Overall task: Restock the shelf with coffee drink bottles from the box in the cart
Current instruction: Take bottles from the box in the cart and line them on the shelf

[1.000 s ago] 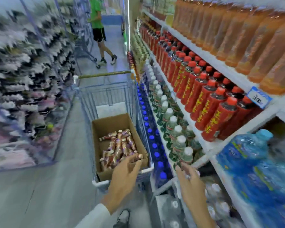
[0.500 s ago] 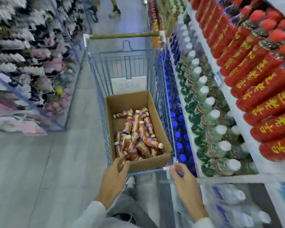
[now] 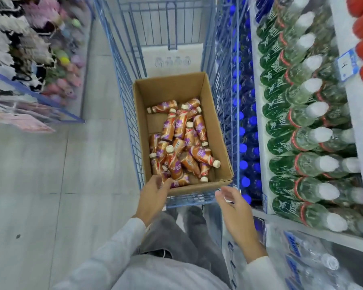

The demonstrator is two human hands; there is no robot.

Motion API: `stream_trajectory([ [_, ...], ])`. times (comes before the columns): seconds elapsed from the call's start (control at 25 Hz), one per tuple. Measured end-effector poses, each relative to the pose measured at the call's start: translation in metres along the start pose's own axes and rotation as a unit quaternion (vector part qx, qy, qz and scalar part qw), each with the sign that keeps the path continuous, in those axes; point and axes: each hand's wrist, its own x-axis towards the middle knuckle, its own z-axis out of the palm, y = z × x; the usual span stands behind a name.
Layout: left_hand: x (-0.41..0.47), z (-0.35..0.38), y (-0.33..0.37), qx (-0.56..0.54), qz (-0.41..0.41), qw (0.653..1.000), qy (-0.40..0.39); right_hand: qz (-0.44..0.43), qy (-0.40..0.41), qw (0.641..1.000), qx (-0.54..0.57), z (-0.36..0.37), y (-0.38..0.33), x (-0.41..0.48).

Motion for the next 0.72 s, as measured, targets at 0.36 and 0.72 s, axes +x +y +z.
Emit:
stream_trajectory([
  [0.36,0.144,0.088,-0.008,0.006,-0.193,0.98,-0.035,0.031,-0.022,0.999,0.024,0.004,-0.017,0.041],
  [0.72,0.138,0.087,-0.008,-0.108,-0.167,0.979,0.039,0.099,-0.065,0.99,0.077,0.029,-0.025,0.081],
])
